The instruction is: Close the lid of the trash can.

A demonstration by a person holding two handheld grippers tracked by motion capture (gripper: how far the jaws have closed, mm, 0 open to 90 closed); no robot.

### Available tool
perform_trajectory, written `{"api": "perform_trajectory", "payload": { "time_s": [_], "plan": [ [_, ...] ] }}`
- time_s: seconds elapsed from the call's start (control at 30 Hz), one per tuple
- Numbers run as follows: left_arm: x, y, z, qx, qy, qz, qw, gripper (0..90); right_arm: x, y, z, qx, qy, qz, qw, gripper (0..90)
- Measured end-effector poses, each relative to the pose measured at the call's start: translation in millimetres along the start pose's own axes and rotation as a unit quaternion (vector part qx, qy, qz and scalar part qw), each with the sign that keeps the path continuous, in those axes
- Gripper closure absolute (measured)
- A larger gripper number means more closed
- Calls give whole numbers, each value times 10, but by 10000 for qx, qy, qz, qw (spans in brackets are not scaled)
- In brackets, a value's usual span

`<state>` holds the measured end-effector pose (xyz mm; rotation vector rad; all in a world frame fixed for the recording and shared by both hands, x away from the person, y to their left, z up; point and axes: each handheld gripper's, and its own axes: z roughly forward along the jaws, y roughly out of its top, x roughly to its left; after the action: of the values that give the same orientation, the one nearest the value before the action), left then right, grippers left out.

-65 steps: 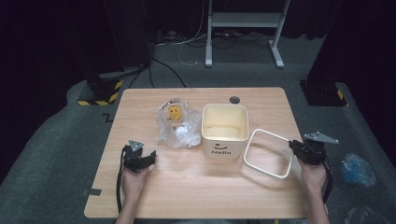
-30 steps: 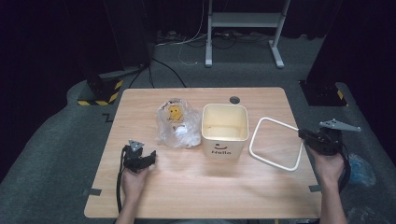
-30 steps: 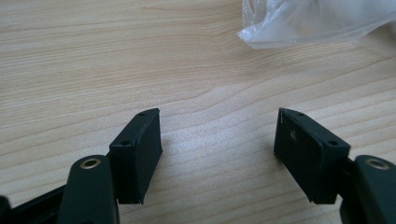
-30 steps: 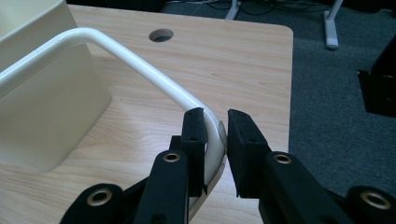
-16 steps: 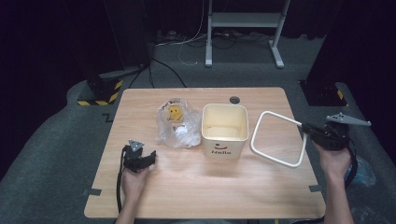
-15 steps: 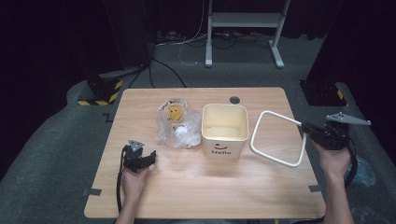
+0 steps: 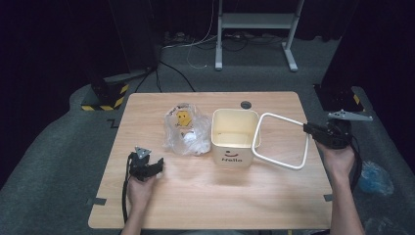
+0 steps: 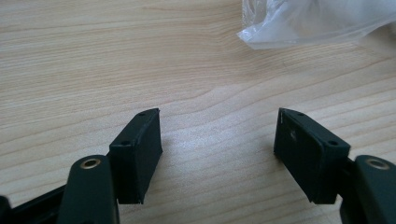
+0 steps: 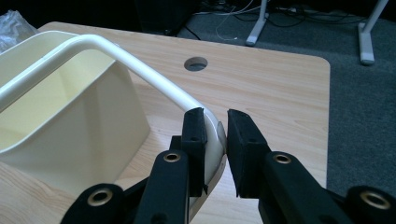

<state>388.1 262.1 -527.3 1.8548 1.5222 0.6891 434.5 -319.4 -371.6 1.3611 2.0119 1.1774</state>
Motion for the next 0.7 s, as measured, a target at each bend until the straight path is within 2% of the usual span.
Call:
{"api": "perform_trajectory", "payload": {
  "time_s": [0.7],
  "plan": [
    [-1,0,1,0,0,-11,10000,320,289,303,366,98,145,-107,9998,777]
  ]
}}
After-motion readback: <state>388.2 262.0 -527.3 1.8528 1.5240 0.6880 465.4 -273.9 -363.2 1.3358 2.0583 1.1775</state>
